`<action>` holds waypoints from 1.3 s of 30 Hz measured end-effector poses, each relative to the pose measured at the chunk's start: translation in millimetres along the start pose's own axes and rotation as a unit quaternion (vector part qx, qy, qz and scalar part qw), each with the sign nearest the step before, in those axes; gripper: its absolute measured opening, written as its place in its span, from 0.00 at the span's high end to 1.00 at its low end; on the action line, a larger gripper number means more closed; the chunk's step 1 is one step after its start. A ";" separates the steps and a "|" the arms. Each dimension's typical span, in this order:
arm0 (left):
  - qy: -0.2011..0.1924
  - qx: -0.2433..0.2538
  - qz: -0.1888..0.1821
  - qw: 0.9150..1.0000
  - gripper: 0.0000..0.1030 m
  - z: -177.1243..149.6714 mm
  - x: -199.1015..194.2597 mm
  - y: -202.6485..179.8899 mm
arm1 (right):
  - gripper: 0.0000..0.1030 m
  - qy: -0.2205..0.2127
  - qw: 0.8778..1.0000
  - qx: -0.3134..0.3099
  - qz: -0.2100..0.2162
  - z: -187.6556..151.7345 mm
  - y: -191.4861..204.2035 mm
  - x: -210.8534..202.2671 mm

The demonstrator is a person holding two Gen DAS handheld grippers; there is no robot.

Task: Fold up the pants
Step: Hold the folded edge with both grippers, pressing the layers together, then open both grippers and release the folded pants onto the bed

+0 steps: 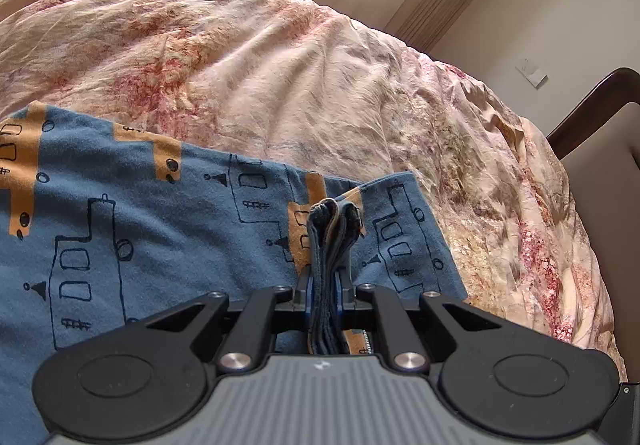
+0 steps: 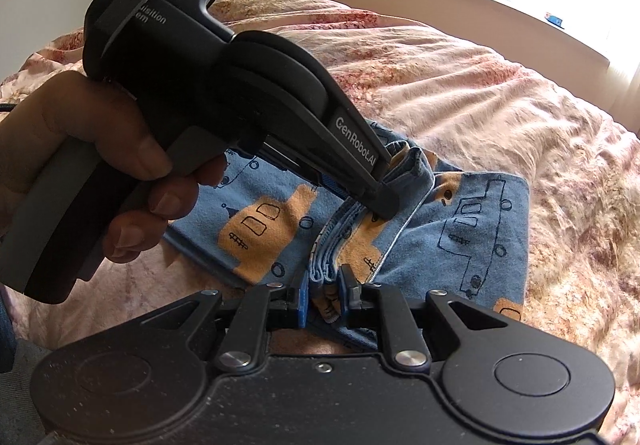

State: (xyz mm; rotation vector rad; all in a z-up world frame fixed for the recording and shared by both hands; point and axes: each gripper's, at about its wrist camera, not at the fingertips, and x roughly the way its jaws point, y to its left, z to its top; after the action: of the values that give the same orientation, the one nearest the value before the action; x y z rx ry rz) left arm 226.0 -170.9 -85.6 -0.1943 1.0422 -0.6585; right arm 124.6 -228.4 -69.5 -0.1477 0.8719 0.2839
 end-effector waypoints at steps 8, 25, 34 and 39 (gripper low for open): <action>-0.001 -0.009 -0.018 1.000 0.90 1.6 -3.9 4.8 | 0.84 -0.011 1.000 0.003 0.000 -1.2 0.5 -3.2; -0.006 -0.030 0.048 0.998 0.91 5.7 -77.4 64.9 | 0.84 -0.052 0.997 -0.015 0.056 34.0 64.7 1.6; -0.018 -0.075 0.054 0.996 0.90 -3.4 -99.9 124.8 | 0.84 -0.050 0.993 -0.049 0.090 55.1 115.3 35.9; -0.014 -0.084 0.039 0.996 0.83 -8.0 -99.3 145.9 | 0.79 -0.049 0.993 -0.050 0.097 51.2 127.2 46.5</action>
State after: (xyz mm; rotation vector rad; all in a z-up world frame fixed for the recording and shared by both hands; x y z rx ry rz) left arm 246.1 4.5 -82.0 -0.3074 1.0727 -0.4955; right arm 151.7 -86.3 -74.3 -0.1407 0.7766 0.5133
